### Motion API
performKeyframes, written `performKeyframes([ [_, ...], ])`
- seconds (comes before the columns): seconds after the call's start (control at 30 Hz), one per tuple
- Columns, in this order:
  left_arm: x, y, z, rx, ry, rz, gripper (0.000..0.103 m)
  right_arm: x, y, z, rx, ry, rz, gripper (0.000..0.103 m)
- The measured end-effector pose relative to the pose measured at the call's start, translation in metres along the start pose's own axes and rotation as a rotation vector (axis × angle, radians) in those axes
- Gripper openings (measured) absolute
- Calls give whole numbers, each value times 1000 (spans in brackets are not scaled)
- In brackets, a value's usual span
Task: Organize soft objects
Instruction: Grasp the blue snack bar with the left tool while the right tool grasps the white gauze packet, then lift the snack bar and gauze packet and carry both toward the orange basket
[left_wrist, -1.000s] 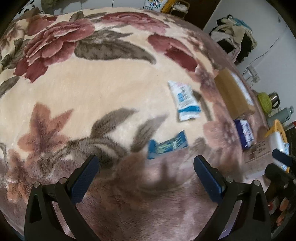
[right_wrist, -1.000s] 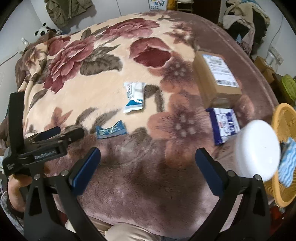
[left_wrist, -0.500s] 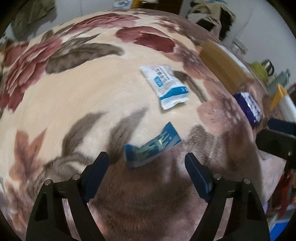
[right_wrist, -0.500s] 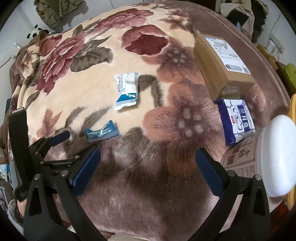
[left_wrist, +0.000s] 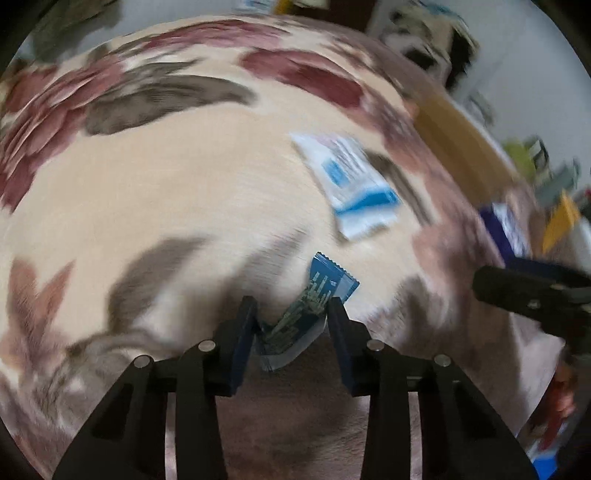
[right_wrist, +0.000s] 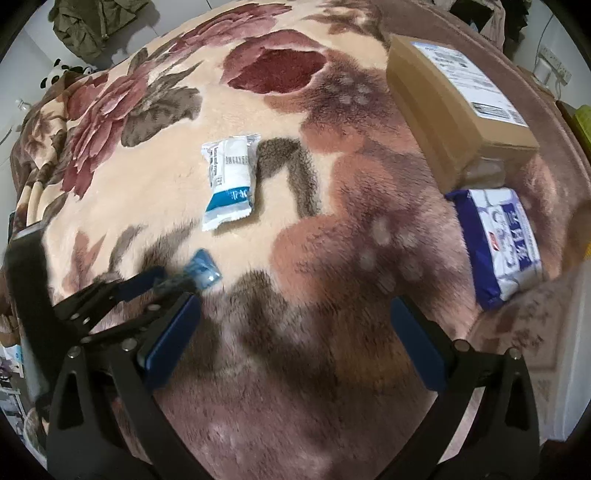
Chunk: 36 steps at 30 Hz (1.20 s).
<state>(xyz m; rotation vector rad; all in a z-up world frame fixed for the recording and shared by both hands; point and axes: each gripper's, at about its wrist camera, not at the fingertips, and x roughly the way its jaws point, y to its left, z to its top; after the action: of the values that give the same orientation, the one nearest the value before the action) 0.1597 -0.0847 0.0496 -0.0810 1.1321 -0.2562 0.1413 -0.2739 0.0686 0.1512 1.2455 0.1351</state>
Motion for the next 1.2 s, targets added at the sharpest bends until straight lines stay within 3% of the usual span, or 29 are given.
performKeyframes([
  [0.07, -12, 18, 0, -57, -36, 30, 21, 4, 5, 6, 1, -6, 7, 103],
  [0.1, -15, 26, 0, -80, -43, 41, 17, 6, 7, 10, 0, -12, 14, 103],
  [0.27, -11, 53, -1, -124, -11, 2, 18, 23, 24, 33, -3, -20, 21, 103],
  [0.3, -11, 56, -1, -132, -13, -15, 26, 28, 28, 38, -5, -23, 14, 103],
  [0.33, -12, 57, -2, -135, -17, -28, 42, 33, 30, 42, -6, -22, 6, 103],
  [0.4, -14, 59, -2, -135, -26, -45, 58, 44, 35, 51, -9, -18, -10, 103],
  [0.5, -18, 59, 0, -123, -37, -48, 61, 58, 42, 61, -21, -10, -16, 100],
  [0.7, -24, 40, 4, -20, -34, -43, 62, 78, 51, 66, -87, 39, -17, 38],
  [0.9, -11, 0, 6, 109, -8, -29, 62, 49, 29, 33, -57, 25, 11, 36],
  [1.0, 8, -14, 8, 134, 29, 4, 61, 36, 14, 13, -55, 33, 5, 36],
  [1.03, 15, -16, 9, 141, 45, 20, 57, 31, 8, 7, -51, 34, 10, 36],
  [1.1, 28, -19, 10, 149, 74, 45, 51, 27, 3, 4, -50, 33, 21, 36],
  [1.2, 37, -18, 12, 145, 90, 54, 50, 30, 4, 5, -51, 43, 37, 38],
])
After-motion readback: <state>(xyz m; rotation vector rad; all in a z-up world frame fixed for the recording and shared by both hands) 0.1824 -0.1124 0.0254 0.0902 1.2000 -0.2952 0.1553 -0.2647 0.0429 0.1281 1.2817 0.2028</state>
